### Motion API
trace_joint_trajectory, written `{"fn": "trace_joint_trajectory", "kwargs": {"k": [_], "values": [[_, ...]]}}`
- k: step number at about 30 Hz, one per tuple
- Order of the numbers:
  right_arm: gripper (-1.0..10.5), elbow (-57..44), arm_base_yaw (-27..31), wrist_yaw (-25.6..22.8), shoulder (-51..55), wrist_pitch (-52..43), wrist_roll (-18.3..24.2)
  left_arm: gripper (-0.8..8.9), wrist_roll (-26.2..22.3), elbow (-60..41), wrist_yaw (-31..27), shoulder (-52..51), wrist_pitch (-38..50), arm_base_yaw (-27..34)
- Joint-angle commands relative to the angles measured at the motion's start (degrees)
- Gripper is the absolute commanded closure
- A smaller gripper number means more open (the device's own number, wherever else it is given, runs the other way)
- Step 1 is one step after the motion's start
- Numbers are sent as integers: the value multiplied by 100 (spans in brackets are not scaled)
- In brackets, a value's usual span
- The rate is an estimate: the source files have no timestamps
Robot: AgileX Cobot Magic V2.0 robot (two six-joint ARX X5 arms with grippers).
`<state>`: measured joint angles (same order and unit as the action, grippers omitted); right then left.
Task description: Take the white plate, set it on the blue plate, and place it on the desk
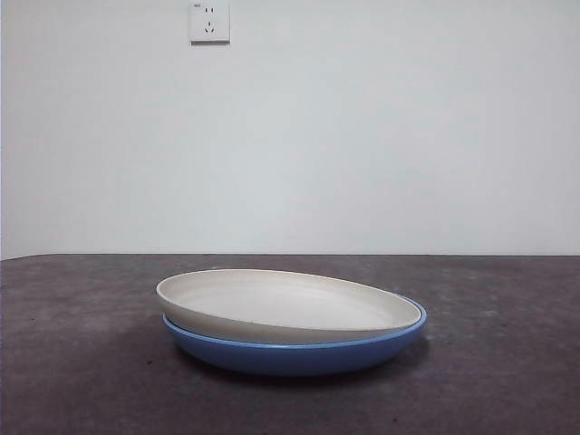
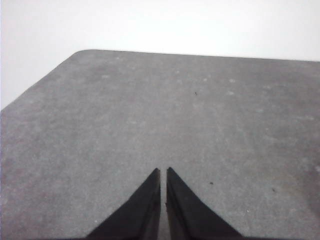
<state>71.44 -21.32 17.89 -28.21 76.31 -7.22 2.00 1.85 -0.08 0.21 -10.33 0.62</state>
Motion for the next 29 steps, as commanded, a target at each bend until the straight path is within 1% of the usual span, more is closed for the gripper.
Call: {"fn": "trace_joint_trajectory", "kwargs": {"k": [1, 21, 24, 25, 27, 28, 29], "values": [[928, 105, -26, 7, -26, -85, 79, 794, -68, -120, -11, -4, 103, 7], [928, 105, -26, 7, -26, -87, 79, 794, -68, -120, -11, -2, 114, 7], [928, 85, 131, 17, -2, -87, 83, 794, -68, -120, -11, -2, 114, 7], [928, 57, 256, 2, -2, -107, 181, 794, -68, -120, -11, -2, 114, 7], [928, -74, 658, -37, 0, -212, 839, 794, -68, -120, -11, -2, 114, 7], [928, -240, 909, -35, 9, -463, 1075, 794, -68, -120, -11, -2, 114, 7], [928, -433, 1117, -37, 44, -769, 1204, 794, -68, -120, -11, -2, 114, 7]]}}
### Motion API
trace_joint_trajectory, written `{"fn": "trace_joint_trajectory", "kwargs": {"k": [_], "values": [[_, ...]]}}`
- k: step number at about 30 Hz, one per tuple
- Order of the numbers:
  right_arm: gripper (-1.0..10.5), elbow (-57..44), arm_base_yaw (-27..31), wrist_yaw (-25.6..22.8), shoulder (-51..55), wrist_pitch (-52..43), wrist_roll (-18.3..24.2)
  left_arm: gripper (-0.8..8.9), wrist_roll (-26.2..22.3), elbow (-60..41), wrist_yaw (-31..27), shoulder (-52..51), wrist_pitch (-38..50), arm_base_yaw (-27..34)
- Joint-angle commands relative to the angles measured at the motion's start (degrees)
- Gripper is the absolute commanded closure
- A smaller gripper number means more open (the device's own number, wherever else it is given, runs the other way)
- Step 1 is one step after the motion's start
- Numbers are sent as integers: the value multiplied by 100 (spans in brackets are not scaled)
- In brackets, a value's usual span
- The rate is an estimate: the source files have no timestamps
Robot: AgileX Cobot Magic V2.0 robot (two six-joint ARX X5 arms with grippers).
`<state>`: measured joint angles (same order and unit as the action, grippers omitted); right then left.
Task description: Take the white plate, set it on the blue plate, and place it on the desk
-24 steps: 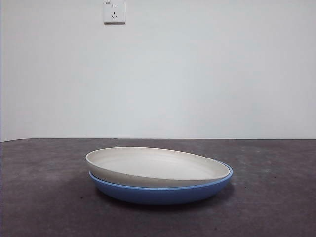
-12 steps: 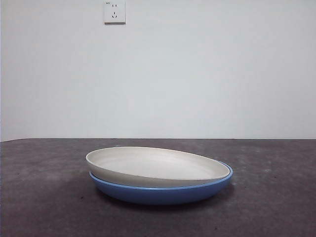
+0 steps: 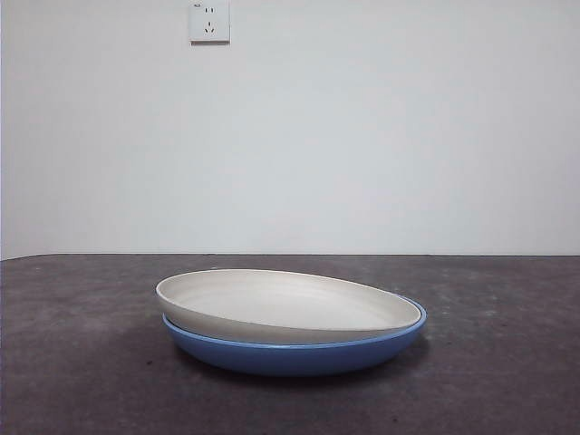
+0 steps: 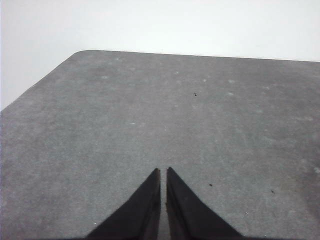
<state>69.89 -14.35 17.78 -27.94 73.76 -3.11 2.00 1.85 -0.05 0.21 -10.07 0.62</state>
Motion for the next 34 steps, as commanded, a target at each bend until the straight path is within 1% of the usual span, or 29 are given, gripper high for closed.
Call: {"fn": "trace_joint_trajectory", "kwargs": {"k": [1, 2, 4, 6, 7, 8, 9, 10, 13, 16, 21, 25, 26, 34], "values": [[928, -614, 673, -17, 70, -1097, 885, 794, -68, -120, -13, -2, 87, 7], [928, -859, 809, -15, 122, -1532, 909, 794, -68, -120, -13, -2, 87, 7], [928, -1681, 1123, 55, 354, -3023, 911, 794, -68, -120, -13, -2, 87, 7], [928, -2393, 1303, 61, 601, -4210, 793, 794, -68, -120, -13, -2, 87, 7], [928, -2820, 1386, 4, 778, -4789, 791, 794, -68, -120, -13, -2, 87, 7], [928, -3136, 1436, -101, 918, -5174, 815, 794, -68, -120, -13, -2, 87, 7], [928, -3449, 1473, -282, 1062, -5536, 811, 794, -68, -120, -13, -2, 87, 7], [928, -3840, 1502, -579, 1239, -5954, 813, 794, -68, -120, -15, -2, 87, 7], [928, -4717, 1519, -1281, 1661, -6682, 824, 794, -68, -120, -13, -2, 87, 7], [928, -5335, 1517, -1663, 2094, -6787, 774, 794, -68, -120, -13, -2, 87, 7], [928, -5993, 1519, -1838, 2542, -6688, 678, 794, -68, -120, -13, -2, 87, 7], [928, -6406, 1482, -2238, 2715, -6686, 411, 794, -68, -120, -13, -2, 87, 7], [928, -6492, 1464, -2291, 2745, -6675, 352, 794, -68, -120, -13, -2, 87, 7], [928, -6896, 1198, -2428, 2774, -6371, 348, 794, -68, -120, -13, -2, 87, 7]]}}
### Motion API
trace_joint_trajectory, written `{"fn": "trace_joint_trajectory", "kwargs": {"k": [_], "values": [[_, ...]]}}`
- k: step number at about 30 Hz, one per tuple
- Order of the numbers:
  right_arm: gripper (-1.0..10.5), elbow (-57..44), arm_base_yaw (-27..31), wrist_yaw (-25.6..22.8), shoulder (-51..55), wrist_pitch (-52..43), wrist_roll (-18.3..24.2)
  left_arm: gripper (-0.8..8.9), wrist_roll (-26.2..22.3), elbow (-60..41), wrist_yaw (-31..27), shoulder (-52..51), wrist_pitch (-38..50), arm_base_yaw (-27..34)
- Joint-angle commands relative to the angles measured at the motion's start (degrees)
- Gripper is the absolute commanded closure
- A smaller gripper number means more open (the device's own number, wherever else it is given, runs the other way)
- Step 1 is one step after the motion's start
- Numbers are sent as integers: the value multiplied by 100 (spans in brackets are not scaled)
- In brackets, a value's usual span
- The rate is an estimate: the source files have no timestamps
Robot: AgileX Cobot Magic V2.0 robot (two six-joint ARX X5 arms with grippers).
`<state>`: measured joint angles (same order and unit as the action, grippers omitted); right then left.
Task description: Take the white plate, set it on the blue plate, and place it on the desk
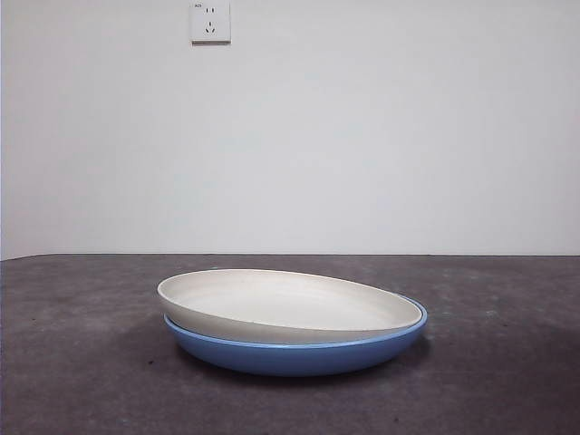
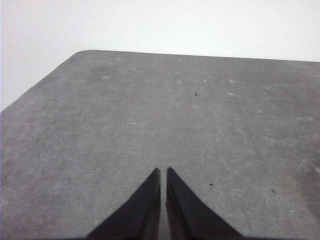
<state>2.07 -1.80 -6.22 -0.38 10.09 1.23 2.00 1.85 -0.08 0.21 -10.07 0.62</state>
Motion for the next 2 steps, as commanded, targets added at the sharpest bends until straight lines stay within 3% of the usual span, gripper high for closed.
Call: {"fn": "trace_joint_trajectory", "kwargs": {"k": [1, 2], "values": [[928, -138, -87, -24, 17, -7, -83, 794, -68, -120, -11, -2, 87, 7], [928, -138, -118, -24, 17, -42, -81, 794, -68, -120, -11, -2, 87, 7]]}}
